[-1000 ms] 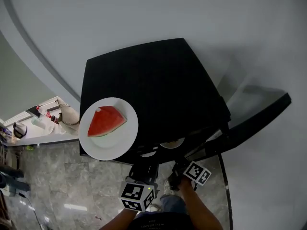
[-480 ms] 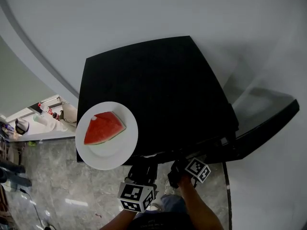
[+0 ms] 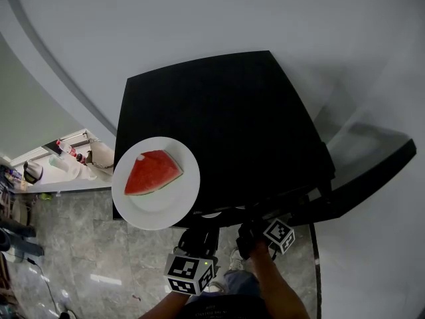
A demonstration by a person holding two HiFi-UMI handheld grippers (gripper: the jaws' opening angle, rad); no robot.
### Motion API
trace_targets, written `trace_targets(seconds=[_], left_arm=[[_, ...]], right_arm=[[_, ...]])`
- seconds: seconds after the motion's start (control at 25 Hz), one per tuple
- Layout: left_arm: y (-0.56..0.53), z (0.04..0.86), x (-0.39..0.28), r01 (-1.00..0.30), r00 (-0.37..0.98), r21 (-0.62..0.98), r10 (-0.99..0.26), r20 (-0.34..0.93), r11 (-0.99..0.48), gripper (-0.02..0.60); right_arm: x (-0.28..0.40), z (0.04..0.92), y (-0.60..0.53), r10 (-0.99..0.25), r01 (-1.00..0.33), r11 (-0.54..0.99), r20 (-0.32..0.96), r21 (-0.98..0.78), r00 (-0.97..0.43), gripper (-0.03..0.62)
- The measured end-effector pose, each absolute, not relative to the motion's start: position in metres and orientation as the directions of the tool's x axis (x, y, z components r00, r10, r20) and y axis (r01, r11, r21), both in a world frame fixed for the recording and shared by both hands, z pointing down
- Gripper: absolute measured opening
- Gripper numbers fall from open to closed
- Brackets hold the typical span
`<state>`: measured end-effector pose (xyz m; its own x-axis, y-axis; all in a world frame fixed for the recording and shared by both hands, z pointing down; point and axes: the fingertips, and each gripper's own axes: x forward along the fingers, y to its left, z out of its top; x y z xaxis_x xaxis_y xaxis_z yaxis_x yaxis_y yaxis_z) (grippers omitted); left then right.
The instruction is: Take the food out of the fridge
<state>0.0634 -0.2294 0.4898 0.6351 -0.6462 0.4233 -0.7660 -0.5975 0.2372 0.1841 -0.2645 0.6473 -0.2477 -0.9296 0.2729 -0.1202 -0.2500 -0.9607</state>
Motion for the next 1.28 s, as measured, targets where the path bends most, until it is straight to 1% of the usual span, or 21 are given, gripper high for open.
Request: trace_targets(seconds=[0.2,0.28,0.4,0.68,0.96,1.28], left_arm=[[-0.222,0.49,0.06,-0.762,0.64,0.24,-0.643,0.422,-0.601,-0.015],[-0.22,0.488,0.059,-0.761,0.641,0.239,-0.643,0.419,-0.603,-0.015],[-0.213,0.486,0.059,-0.754,0.649,0.238,-0.637,0.415,-0.613,-0.015],[-0.195,0.475,0.052,-0.753,0.65,0.23,-0.646,0.4,-0.616,-0.015],[-0.176,0.451,0.048,-0.757,0.651,0.224,-0.675,0.348,-0.614,-0.015],[-0.146,0.415,0.039,-0.752,0.659,0.219,-0.691,0.298,-0.622,-0.015]], right_arm=[[0.183,0.644,-0.256,-0.948,-0.017,-0.2,0.198,-0.98,-0.25,0.005],[0.182,0.641,-0.252,-0.951,0.001,-0.181,0.174,-0.984,-0.255,0.005],[0.18,0.63,-0.245,-0.95,-0.021,-0.149,0.149,-0.989,-0.273,0.005],[0.172,0.6,-0.222,-0.953,0.003,-0.075,0.071,-0.997,-0.294,0.006],[0.162,0.539,-0.171,-0.95,-0.01,0.007,-0.003,-1.0,-0.313,0.006],[0.16,0.461,-0.096,-0.961,0.036,0.054,-0.062,-0.998,-0.269,0.006]])
